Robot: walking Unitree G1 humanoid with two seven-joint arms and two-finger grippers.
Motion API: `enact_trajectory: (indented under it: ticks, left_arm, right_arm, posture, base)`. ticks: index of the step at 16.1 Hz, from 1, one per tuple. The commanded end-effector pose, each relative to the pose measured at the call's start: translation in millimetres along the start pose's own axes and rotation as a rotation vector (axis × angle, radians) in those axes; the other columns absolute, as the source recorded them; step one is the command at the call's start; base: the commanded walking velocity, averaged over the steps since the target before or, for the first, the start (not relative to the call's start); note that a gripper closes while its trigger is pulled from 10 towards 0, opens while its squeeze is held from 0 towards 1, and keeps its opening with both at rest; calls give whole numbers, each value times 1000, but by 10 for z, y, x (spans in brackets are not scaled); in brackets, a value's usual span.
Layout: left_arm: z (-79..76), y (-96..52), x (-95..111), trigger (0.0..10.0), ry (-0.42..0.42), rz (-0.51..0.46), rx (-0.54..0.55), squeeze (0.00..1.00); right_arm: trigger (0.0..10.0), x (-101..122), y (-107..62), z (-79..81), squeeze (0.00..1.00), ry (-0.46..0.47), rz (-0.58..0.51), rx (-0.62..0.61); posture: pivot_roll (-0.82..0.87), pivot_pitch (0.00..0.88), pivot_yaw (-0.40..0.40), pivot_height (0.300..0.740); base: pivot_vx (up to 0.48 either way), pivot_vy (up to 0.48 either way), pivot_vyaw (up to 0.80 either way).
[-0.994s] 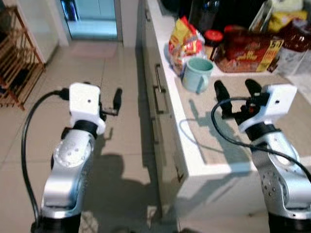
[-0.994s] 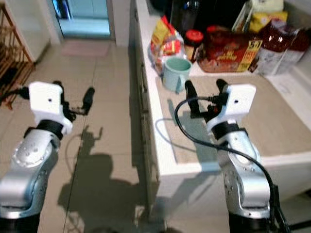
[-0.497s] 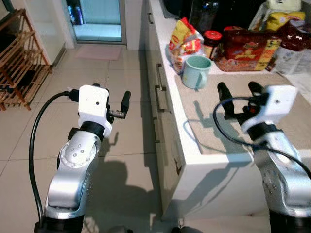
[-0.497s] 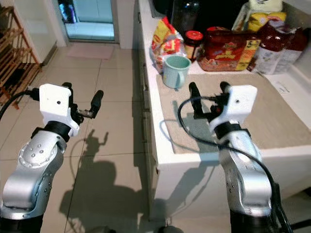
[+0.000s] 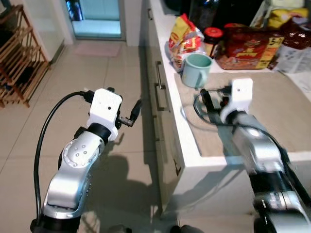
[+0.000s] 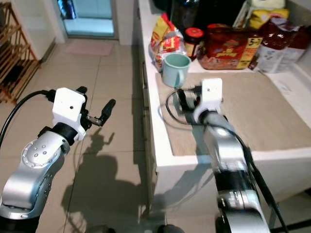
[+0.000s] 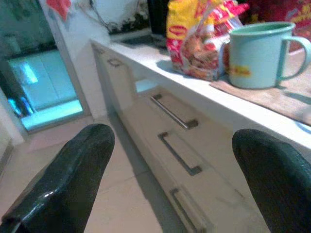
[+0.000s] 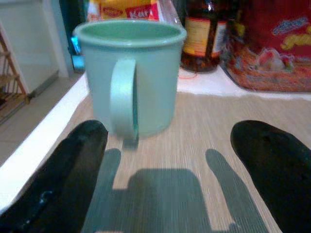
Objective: Setting the table
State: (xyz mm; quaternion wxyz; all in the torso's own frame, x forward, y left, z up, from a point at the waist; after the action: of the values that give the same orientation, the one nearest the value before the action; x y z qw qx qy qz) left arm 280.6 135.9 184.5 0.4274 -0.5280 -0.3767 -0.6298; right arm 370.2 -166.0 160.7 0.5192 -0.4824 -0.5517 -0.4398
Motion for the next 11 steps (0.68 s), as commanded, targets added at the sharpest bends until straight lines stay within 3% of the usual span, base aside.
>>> enact_trajectory:
  ticks: [1,2,4,11]
  left_arm:
    - [-81,-3,25,10000,-20,0,-64,0]
    - [-123,-22,14,10000,-42,8,-104,0]
    - [-169,-46,-4,10000,-32,20,-148,0]
    - [-216,-54,13,10000,-42,26,-179,0]
  right_arm:
    - [10000,20,40,-49,1000,5,-26,-20]
    - [10000,33,96,-28,1000,24,-32,-6]
    - [10000,68,195,51,0,42,-50,46]
    - [10000,128,363,129,0,62,-76,84]
  posture:
    - [72,65,-44,740]
    - [74,66,-43,740]
    - [81,71,-46,740]
    - [87,83,-54,740]
  base:
    - [0,0,0]
    - [0,0,0]
    - [0,0,0]
    - [0,0,0]
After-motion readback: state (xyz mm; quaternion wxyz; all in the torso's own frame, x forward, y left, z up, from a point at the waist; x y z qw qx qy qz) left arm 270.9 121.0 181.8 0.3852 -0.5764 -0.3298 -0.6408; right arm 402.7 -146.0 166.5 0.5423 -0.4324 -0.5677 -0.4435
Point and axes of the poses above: a point about 5 cm out from each wrist's last joint towards the gripper, its own y axis pointing out of the wrist towards the gripper, its own x axis along the axis of the wrist's last joint, z = x × y, the point moved 1 cm from there along y, pointing out of the wrist towards the gripper, and after that the axes turned 4 degrees about -y, right-handed, at the moved point
